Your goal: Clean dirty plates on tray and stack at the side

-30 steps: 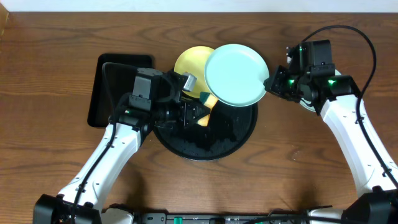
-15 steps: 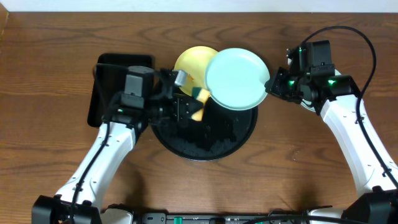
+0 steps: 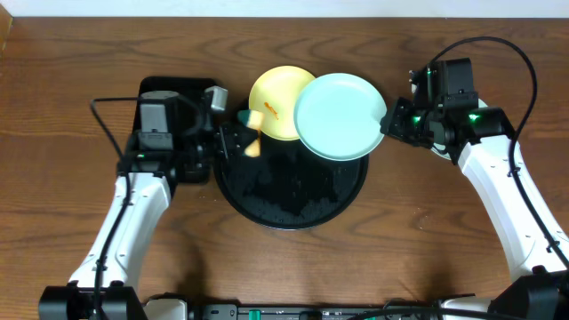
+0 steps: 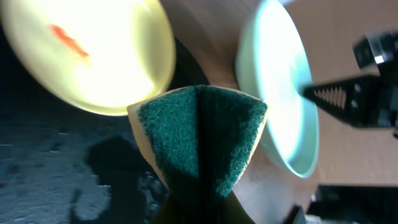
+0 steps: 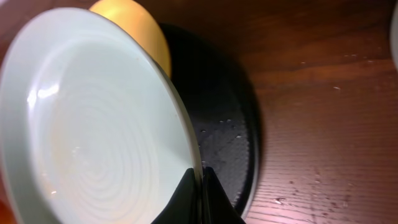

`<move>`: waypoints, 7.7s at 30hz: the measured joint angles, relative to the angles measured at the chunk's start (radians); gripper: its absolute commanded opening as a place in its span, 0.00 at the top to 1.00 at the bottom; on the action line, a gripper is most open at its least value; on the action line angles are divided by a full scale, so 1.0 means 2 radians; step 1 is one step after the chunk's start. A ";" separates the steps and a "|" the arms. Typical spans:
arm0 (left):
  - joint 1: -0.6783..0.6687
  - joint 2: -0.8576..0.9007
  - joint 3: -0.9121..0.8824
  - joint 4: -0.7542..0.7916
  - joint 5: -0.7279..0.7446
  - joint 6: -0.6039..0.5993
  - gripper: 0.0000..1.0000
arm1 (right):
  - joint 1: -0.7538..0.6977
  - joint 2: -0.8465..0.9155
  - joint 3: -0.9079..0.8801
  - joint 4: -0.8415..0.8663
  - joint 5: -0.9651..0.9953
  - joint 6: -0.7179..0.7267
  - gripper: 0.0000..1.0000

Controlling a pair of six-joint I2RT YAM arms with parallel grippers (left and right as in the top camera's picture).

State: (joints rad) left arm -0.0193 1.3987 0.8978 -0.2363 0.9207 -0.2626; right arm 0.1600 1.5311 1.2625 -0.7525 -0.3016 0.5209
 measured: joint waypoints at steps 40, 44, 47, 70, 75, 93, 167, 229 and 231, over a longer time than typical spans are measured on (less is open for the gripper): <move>0.081 0.000 0.000 -0.107 -0.204 0.016 0.92 | 0.387 0.002 0.000 -0.016 0.648 -0.088 0.99; 0.081 0.000 0.000 -0.117 -0.206 0.016 0.92 | 0.264 0.004 0.000 0.005 0.524 -0.088 0.99; 0.081 0.000 0.000 -0.118 -0.206 0.016 0.92 | 0.153 0.006 -0.001 0.020 0.430 -0.089 0.99; 0.081 0.000 0.000 -0.119 -0.208 0.016 0.92 | -0.311 0.120 -0.001 0.072 0.078 -0.133 0.50; 0.081 0.000 0.000 -0.119 -0.208 0.016 0.92 | -0.311 0.137 -0.001 0.077 0.049 -0.165 0.34; 0.081 0.000 0.000 -0.124 -0.208 0.016 0.92 | -0.082 0.146 0.231 -0.033 -0.017 -0.377 0.19; 0.081 0.000 0.000 -0.114 -0.217 0.053 0.92 | 0.149 0.230 0.104 -0.050 0.070 -0.044 0.94; 0.081 -0.002 -0.001 -0.058 -0.208 0.066 0.93 | 0.184 0.187 0.016 0.065 0.110 -0.115 0.99; 0.081 -0.006 0.000 -0.062 -0.203 0.066 0.93 | 0.191 0.158 0.019 0.047 0.150 -0.107 0.99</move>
State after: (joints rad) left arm 0.1421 1.3869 0.8970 -0.3611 0.5140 -0.1310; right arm 0.5426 1.8473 1.3014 -0.6579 -0.0013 0.3065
